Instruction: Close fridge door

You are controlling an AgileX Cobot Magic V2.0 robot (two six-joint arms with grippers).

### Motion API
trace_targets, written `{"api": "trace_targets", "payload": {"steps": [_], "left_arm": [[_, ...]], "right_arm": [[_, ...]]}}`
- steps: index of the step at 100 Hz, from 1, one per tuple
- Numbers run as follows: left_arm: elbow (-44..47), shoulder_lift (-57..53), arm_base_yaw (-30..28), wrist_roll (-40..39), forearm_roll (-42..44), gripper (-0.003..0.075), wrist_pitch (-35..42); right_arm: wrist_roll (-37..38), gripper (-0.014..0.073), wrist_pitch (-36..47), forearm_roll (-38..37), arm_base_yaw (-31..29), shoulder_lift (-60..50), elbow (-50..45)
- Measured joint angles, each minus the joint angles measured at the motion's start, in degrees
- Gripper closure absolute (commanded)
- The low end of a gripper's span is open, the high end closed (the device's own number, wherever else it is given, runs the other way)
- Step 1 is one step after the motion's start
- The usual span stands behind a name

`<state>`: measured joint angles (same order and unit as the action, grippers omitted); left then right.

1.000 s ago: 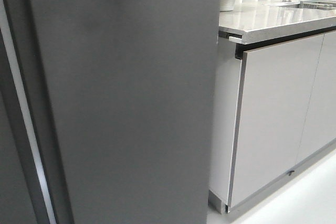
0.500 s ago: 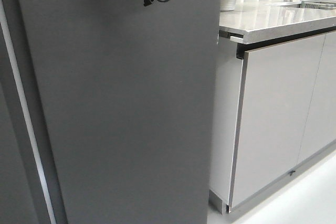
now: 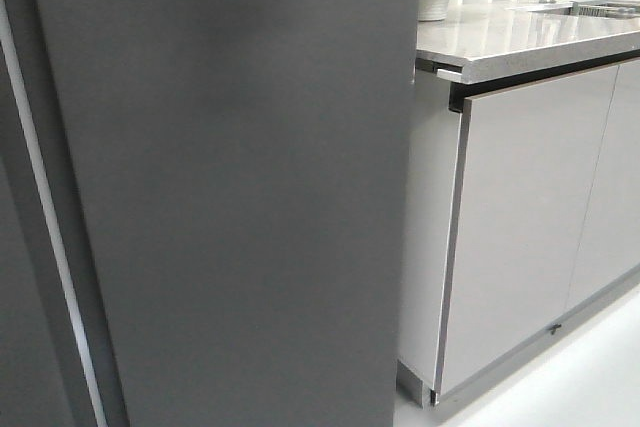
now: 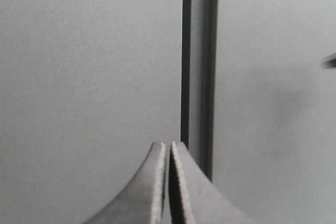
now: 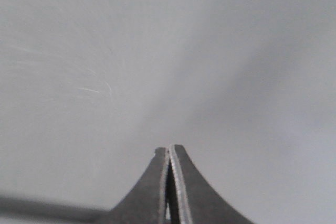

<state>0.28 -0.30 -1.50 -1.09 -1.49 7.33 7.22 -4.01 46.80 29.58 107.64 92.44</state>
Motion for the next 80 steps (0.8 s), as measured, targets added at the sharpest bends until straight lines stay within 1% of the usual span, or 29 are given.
{"api": "trace_targets", "payload": {"steps": [20,35,61,80], "left_arm": [[0.00,0.00,0.00,0.00,0.00,0.0740,0.00],[0.00,0.00,0.00,0.00,0.00,0.0740,0.00],[0.00,0.00,0.00,0.00,0.00,0.0740,0.00],[0.00,0.00,0.00,0.00,0.00,0.0740,0.00]], "right_arm": [[-0.40,0.0639,1.20,-7.81,-5.53,-17.00,-18.57],[-1.49,0.0639,1.41,-13.90,-11.02,-29.63,-29.53],[-1.97,0.0639,1.41,-26.99,-19.76,-52.35,-47.51],[-2.01,0.0639,1.41,-31.10,-24.39,-68.41,-59.76]]}}
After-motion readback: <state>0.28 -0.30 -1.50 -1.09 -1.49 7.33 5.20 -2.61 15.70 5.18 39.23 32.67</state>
